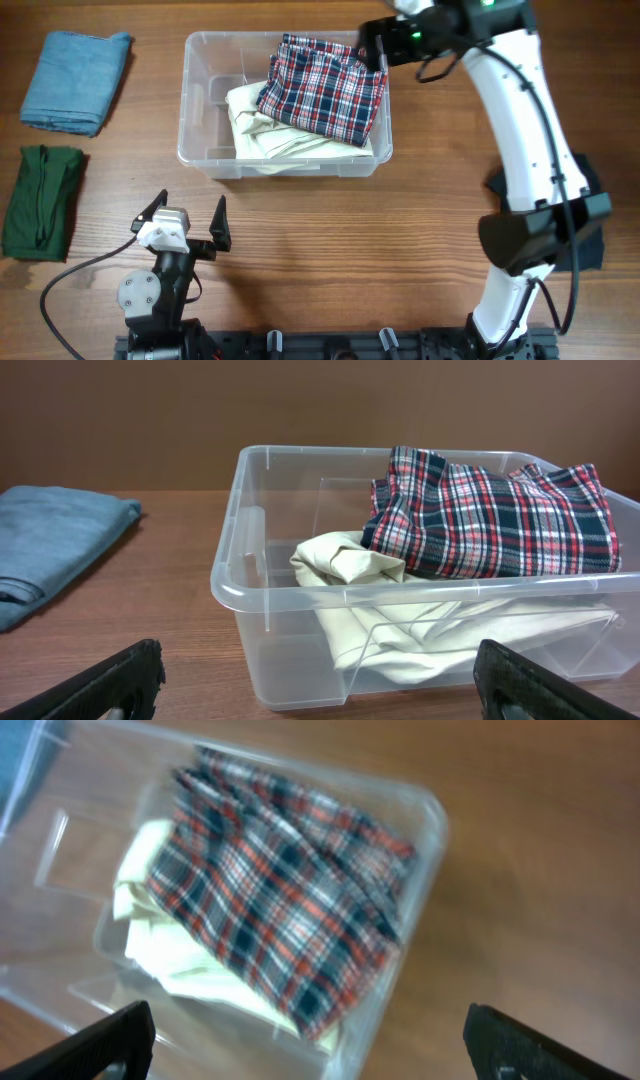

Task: Pack container
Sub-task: 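Move the right gripper right and down to the black cloth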

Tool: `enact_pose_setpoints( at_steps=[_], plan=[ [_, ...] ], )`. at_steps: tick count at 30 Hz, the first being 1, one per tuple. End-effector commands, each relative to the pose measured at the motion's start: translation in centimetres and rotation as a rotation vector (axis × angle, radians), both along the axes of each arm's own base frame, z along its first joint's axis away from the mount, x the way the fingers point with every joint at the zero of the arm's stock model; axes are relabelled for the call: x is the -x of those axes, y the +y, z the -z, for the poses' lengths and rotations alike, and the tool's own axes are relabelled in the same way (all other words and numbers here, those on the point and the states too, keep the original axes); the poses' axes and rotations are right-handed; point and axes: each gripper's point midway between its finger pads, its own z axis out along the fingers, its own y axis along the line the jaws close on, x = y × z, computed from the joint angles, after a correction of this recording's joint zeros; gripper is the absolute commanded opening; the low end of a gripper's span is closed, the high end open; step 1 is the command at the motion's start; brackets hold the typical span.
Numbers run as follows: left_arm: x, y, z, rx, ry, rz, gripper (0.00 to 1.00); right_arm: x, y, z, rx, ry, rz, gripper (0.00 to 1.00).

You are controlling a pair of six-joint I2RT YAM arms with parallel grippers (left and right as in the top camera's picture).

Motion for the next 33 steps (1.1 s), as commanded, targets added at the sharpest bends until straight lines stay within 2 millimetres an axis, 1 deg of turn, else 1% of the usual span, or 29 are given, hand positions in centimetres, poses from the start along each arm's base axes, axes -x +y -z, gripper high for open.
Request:
enact_pose_setpoints(
  at_steps=[1,5,8,12,13,15,16,17,19,20,21,24,26,30,33],
  plan=[
    [0.0,-0.1,0.1,-0.015,-0.004,0.007,1.0,1.7,-5.4,-1.7,-0.056,0.069,0.155,1.0],
    [0.0,-0.1,0.1,-0.015,-0.004,0.007,1.0,3.9,-10.3,-1.5,-0.042,0.16,0.262,1.0],
    [0.0,-0.1,0.1,-0.015,-0.004,0.007,1.0,5.4,-13.3,-2.0,-0.043,0.195,0.338,1.0],
    [0.0,-0.1,0.1,-0.015,-0.004,0.007,1.0,6.2,-16.7,-3.5,-0.059,0.16,0.456,1.0],
    [0.0,-0.1,0.1,-0.015,-0.004,0.007,1.0,6.5,-18.0,-4.0,-0.054,0.145,0.493,1.0],
    [0.0,-0.1,0.1,-0.015,-0.004,0.007,1.0,7.4,-19.8,-4.6,-0.038,0.134,0.567,1.0],
    [0.0,-0.1,0.1,-0.015,-0.004,0.007,1.0,8.3,-21.1,-4.8,-0.015,0.13,0.624,1.0],
    [0.0,-0.1,0.1,-0.015,-0.004,0.007,1.0,9.0,-22.0,-4.8,0.006,0.129,0.657,1.0],
    [0.0,-0.1,0.1,-0.015,-0.004,0.007,1.0,11.5,-24.8,-4.9,0.056,0.136,0.786,1.0],
    [0.0,-0.1,0.1,-0.015,-0.004,0.007,1.0,12.5,-25.6,-4.8,0.067,0.142,0.828,1.0],
    [0.0,-0.1,0.1,-0.015,-0.004,0.007,1.0,14.1,-26.7,-4.6,0.077,0.155,0.892,1.0],
    [0.0,-0.1,0.1,-0.015,-0.004,0.007,1.0,17.4,-28.4,-3.8,0.068,0.176,1.017,1.0],
    [0.0,-0.1,0.1,-0.015,-0.004,0.007,1.0,19.3,-29.0,-3.2,0.045,0.169,1.094,1.0],
    [0.0,-0.1,0.1,-0.015,-0.004,0.007,1.0,22.0,-29.6,-1.5,-0.011,0.139,1.226,1.0],
    [0.0,-0.1,0.1,-0.015,-0.004,0.007,1.0,23.4,-29.5,0.8,-0.063,0.13,1.287,1.0]
  ],
)
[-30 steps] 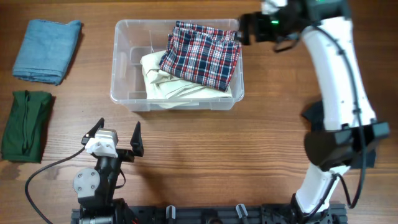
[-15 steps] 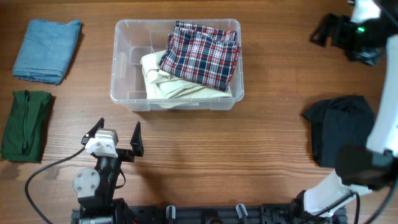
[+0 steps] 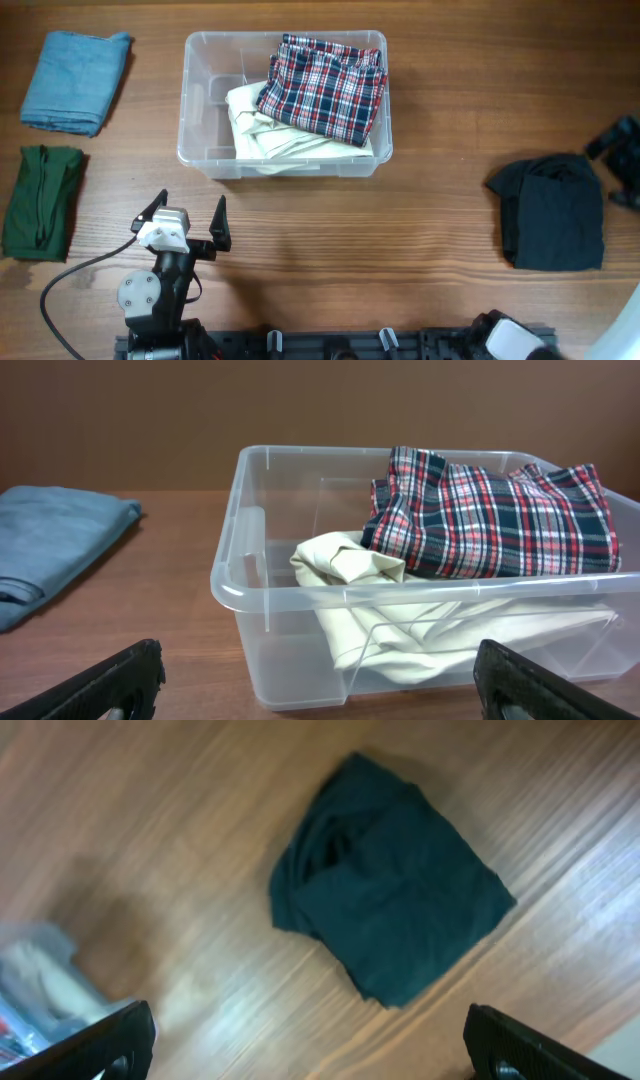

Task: Pack container
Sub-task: 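Move the right gripper right and down to the black cloth, then grasp the black cloth's edge with the right gripper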

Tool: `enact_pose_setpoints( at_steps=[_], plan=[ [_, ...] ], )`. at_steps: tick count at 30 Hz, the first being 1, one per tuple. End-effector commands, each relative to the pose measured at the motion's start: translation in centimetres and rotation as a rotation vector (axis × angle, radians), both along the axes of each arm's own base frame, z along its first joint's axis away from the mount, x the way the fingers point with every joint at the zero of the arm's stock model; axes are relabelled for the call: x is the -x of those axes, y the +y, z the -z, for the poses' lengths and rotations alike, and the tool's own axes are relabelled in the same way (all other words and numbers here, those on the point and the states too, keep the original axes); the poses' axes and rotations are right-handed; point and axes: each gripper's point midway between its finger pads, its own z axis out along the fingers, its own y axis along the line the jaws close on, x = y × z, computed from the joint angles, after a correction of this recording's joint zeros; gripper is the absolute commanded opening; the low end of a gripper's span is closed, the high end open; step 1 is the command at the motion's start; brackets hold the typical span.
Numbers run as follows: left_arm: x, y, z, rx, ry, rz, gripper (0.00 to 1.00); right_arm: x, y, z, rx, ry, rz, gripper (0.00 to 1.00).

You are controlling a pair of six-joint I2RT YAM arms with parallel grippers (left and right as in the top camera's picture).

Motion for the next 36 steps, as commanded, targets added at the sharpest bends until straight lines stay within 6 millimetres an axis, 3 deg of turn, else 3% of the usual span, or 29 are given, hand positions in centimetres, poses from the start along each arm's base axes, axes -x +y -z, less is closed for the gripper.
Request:
enact_pose_setpoints(
  at_steps=[1,7,11,26,30,36],
  plan=[
    [0.0,-0.1,0.1,-0.015,-0.004,0.007,1.0,2.1,0.4,3.2,-0.059,-0.017,0.115,1.0],
    [0.0,-0.1,0.1,-0.015,-0.004,0.007,1.0,3.8,1.2,9.7,-0.17,-0.003,0.18,1.0],
    [0.0,-0.1,0.1,-0.015,-0.004,0.007,1.0,4.3,1.4,12.8,-0.244,-0.008,0.209,1.0],
    [0.0,-0.1,0.1,-0.015,-0.005,0.007,1.0,6.5,0.3,16.3,-0.261,0.018,0.258,1.0],
    [0.0,-0.1,0.1,-0.015,-0.005,0.007,1.0,7.1,1.0,18.5,-0.309,0.017,0.275,1.0],
    [0.0,-0.1,0.1,-0.015,-0.004,0.007,1.0,6.6,1.1,20.3,-0.325,-0.03,0.269,1.0]
  ],
)
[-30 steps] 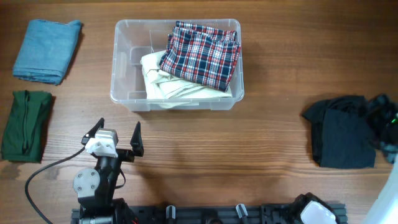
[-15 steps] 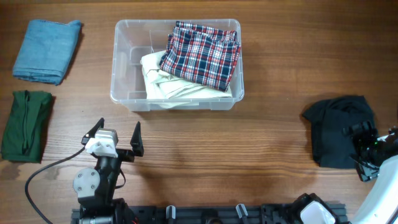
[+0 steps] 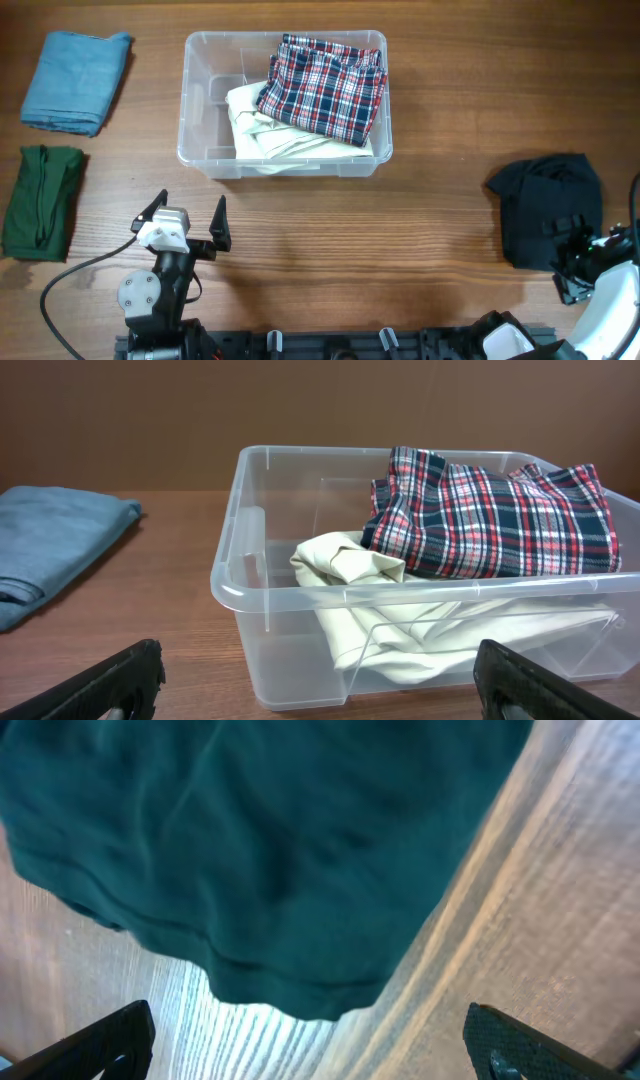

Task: Pack container
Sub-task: 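Grasp the black cloth's edge with the right gripper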

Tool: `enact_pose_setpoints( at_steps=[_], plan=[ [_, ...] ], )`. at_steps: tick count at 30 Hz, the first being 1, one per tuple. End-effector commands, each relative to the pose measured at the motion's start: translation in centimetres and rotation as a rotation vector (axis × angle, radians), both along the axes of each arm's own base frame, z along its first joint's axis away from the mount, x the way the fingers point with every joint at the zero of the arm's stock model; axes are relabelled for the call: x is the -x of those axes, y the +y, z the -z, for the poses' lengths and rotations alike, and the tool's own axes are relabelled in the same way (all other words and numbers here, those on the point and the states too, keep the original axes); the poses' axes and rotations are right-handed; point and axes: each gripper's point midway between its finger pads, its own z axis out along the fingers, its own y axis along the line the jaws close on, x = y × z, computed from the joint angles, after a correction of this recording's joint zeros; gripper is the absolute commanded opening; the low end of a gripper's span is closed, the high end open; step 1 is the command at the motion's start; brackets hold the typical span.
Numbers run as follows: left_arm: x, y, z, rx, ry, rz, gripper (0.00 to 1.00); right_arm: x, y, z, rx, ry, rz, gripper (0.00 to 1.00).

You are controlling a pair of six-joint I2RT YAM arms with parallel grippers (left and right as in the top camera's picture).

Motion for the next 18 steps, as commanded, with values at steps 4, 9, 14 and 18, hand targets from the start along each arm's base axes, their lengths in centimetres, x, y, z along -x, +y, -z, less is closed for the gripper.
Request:
enact_pose_setpoints(
  at_steps=[4,9,14,18],
  plan=[
    [0.02,-0.13,0.1,-0.015,-0.004,0.007,1.0,-0.74,-0.01,0.89,0.019,-0.058,-0.031,1.0],
    [0.02,-0.13,0.1,-0.015,-0.004,0.007,1.0,-0.34,-0.31,1.06,0.041,-0.033,-0.038,1.0],
    [0.02,-0.13,0.1,-0.015,-0.004,0.007,1.0,-0.27,-0.23,1.09,0.037,-0.03,-0.038,1.0],
    [0.02,-0.13,0.1,-0.015,-0.004,0.007,1.0,-0.15,-0.34,1.14,0.043,-0.023,-0.035,1.0]
  ],
)
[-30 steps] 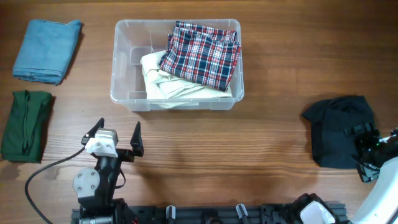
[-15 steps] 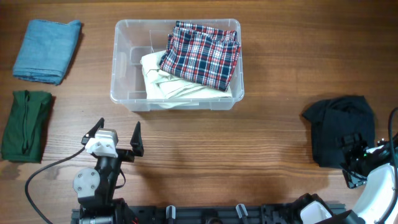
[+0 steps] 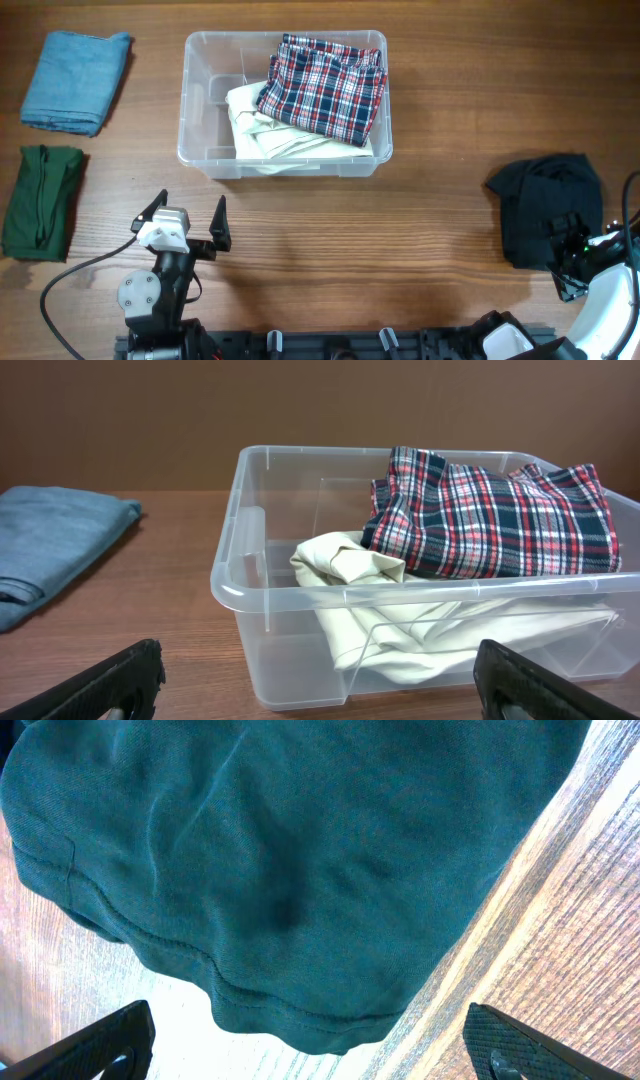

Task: Pack container
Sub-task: 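Grasp the black cloth's edge with the right gripper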

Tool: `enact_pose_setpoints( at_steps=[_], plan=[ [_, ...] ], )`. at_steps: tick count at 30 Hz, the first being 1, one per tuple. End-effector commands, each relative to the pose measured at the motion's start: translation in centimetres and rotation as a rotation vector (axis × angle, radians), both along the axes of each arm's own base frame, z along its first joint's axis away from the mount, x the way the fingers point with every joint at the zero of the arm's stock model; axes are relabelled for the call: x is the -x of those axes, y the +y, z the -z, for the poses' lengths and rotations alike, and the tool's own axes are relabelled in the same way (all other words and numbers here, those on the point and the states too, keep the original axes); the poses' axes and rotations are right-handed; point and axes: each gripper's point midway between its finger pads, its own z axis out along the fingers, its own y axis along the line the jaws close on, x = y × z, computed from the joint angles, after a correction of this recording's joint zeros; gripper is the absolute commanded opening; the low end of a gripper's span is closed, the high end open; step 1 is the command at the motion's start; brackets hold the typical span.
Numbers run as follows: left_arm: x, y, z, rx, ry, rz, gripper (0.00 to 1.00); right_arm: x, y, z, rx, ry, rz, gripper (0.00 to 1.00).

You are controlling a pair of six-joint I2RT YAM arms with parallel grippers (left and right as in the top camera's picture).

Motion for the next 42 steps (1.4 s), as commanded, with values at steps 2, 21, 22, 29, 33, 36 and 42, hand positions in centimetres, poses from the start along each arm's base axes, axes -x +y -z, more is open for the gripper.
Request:
enact_pose_setpoints(
  at_steps=[2,21,22,29,33,36,42],
  plan=[
    [0.0,-0.1,0.1,-0.015,-0.004,0.007,1.0,0.7,-0.1,0.4,0.019,0.027,-0.001,1.0],
    [0.0,-0.1,0.1,-0.015,-0.004,0.008,1.0,2.6,-1.2,2.4,0.027,0.057,0.111,1.0],
    [0.0,-0.1,0.1,-0.015,-0.004,0.008,1.0,2.5,-1.2,2.5,0.025,0.05,0.109,1.0],
    [0.0,-0.1,0.1,-0.015,-0.004,0.008,1.0,2.3,-1.1,3.3,0.03,0.03,0.111,1.0],
    [0.0,-0.1,0.1,-0.015,-0.005,0.008,1.0,2.3,-0.8,4.3,0.022,0.022,0.137,1.0],
    [0.0,-0.1,0.1,-0.015,-0.004,0.008,1.0,2.1,-0.6,5.1,0.008,0.0,0.153,1.0],
    [0.0,-0.1,0.1,-0.015,-0.004,0.008,1.0,1.7,-0.5,5.9,-0.001,-0.03,0.165,1.0]
  ],
)
